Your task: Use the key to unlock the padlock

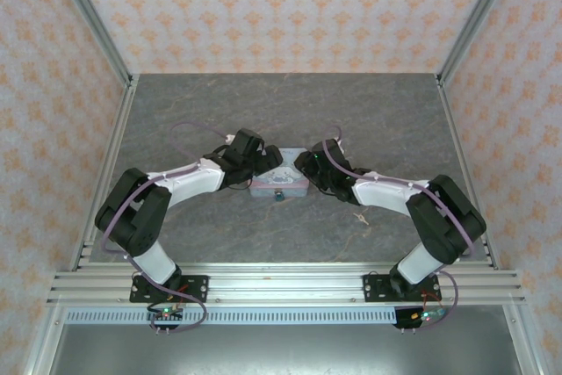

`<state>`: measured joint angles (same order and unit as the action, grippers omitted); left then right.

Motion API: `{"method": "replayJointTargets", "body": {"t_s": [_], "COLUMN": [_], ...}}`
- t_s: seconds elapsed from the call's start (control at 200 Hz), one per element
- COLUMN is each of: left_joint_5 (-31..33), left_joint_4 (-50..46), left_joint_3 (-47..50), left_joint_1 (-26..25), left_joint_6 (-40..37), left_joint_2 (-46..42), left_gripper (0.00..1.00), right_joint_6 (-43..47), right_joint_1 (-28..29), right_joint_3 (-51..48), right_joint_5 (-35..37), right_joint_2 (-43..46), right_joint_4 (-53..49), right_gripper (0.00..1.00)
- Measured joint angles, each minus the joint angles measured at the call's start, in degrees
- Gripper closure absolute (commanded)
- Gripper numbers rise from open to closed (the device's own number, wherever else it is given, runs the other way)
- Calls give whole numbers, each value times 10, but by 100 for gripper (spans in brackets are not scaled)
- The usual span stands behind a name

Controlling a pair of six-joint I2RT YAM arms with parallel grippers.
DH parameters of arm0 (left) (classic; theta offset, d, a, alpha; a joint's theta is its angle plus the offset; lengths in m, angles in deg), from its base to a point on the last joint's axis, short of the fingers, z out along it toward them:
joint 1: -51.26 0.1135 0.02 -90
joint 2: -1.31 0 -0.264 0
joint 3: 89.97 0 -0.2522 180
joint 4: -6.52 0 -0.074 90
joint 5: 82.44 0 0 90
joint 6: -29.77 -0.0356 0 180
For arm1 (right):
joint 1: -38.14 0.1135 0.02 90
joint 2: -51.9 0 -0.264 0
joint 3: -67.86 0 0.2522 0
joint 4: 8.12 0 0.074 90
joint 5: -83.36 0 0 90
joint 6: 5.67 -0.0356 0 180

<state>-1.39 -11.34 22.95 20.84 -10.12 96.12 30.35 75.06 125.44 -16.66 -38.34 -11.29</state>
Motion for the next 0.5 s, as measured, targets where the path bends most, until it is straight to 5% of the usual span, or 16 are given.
{"method": "replayJointTargets", "body": {"t_s": [0.19,0.5], "left_joint_5": [0,20], "left_joint_4": [-2,-30], "left_joint_3": [-6,-7], "left_joint_1": [-7,50], "left_joint_6": [-2,-22], "left_joint_2": [-2,-110], "left_gripper": [0,0], "right_joint_6": [24,106], "right_joint_1": [0,-47], "right_joint_3": [-2,31], "right_joint_5": [-12,46], "right_joint_2": [25,146], "right_joint_4": [-30,-200], "right_gripper": [0,1]}}
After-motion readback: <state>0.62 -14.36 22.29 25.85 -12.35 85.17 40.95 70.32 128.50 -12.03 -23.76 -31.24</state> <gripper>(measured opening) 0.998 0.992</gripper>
